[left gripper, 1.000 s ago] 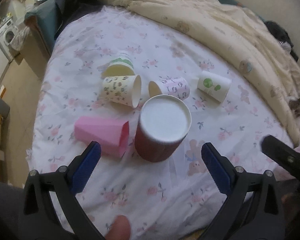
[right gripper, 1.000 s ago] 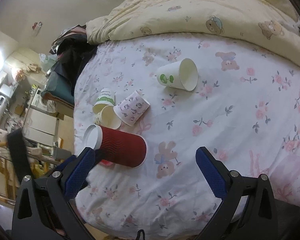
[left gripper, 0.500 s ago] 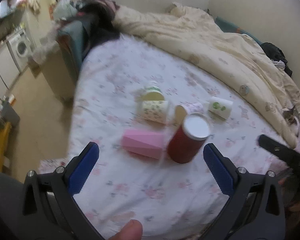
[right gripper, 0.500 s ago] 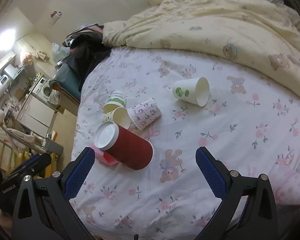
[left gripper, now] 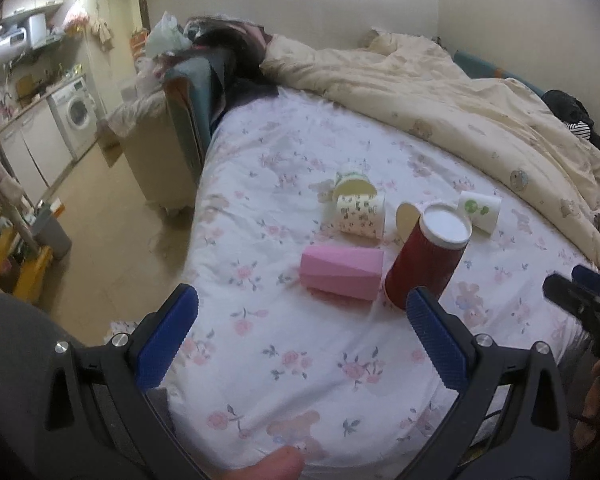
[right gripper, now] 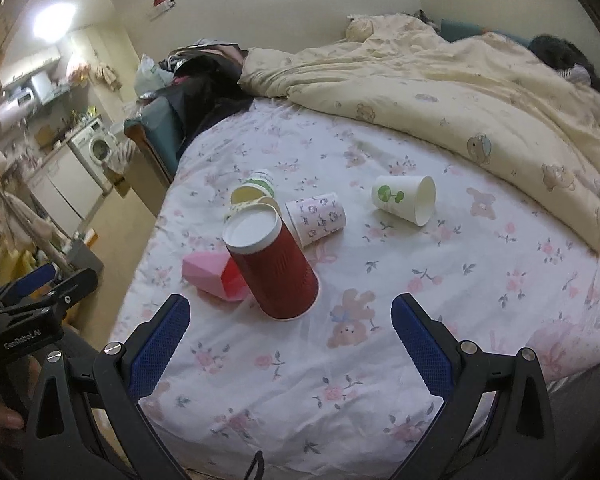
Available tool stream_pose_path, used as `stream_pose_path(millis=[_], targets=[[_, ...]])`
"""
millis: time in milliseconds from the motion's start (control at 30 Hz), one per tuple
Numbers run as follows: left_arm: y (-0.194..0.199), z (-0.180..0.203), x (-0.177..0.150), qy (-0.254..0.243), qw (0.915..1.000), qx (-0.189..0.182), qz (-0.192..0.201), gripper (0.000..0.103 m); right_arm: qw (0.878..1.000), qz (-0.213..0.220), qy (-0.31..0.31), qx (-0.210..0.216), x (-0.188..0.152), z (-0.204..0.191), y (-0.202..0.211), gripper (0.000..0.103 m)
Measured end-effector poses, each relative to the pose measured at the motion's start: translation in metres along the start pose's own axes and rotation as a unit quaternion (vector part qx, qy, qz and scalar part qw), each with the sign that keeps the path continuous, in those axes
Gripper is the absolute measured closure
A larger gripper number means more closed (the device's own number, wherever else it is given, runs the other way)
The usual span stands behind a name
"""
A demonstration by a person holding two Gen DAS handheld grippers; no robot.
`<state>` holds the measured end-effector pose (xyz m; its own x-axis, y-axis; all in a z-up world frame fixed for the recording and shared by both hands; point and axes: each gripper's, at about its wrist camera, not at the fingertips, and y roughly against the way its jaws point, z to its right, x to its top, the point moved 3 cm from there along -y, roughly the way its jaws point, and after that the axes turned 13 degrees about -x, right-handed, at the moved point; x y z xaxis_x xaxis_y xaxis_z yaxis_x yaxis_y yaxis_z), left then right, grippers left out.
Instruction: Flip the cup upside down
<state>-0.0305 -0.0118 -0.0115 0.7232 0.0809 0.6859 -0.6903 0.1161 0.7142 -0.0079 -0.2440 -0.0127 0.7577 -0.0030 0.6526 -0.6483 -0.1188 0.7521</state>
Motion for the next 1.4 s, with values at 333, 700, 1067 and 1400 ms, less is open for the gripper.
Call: stream_pose_path(millis=[333, 700, 1067, 1400], targets=[[-0.004, 0.003, -0.004, 0.006, 0.9998, -0.018, -0.005, 0.0, 0.999, 0.022, 0.022, -0.028, -0.003, -0.01, -0.008, 0.0], [-0.004, 0.003, -0.004, 0.011, 0.9996, -0.023, -0.007, 0.0, 0.999, 0.022, 0.026, -0.031, -0.004, -0.012, -0.009, 0.0], [-0.005, 0.004, -0.005, 0.013, 0.9996, -0.024, -0.008, 0.0, 0.999, 0.022, 0.026, -0.029, -0.002, -0.012, -0.011, 0.0], [-0.008, 0.005, -0.005, 0.013, 0.9995, -0.026, -0.01, 0.0, 0.999, 0.021, 0.025, -0.028, -0.003, -0.012, -0.011, 0.0]])
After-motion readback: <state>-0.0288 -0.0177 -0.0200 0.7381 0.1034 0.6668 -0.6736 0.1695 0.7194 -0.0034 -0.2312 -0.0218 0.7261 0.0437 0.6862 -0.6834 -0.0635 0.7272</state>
